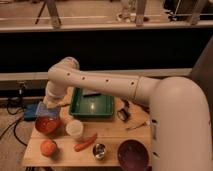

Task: Wipe red bowl with sponge

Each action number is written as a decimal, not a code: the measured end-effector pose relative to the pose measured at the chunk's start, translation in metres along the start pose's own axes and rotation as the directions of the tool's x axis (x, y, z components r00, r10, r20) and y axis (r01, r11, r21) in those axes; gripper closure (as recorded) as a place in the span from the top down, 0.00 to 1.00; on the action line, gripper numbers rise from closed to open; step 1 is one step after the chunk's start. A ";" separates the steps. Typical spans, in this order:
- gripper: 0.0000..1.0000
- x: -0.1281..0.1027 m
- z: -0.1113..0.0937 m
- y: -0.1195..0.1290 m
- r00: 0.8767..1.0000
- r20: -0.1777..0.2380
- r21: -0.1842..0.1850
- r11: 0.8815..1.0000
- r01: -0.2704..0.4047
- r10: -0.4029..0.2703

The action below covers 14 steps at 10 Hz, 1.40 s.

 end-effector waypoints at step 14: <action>0.00 0.023 0.111 -0.002 0.997 -0.035 -0.156 0.985 0.068 -0.074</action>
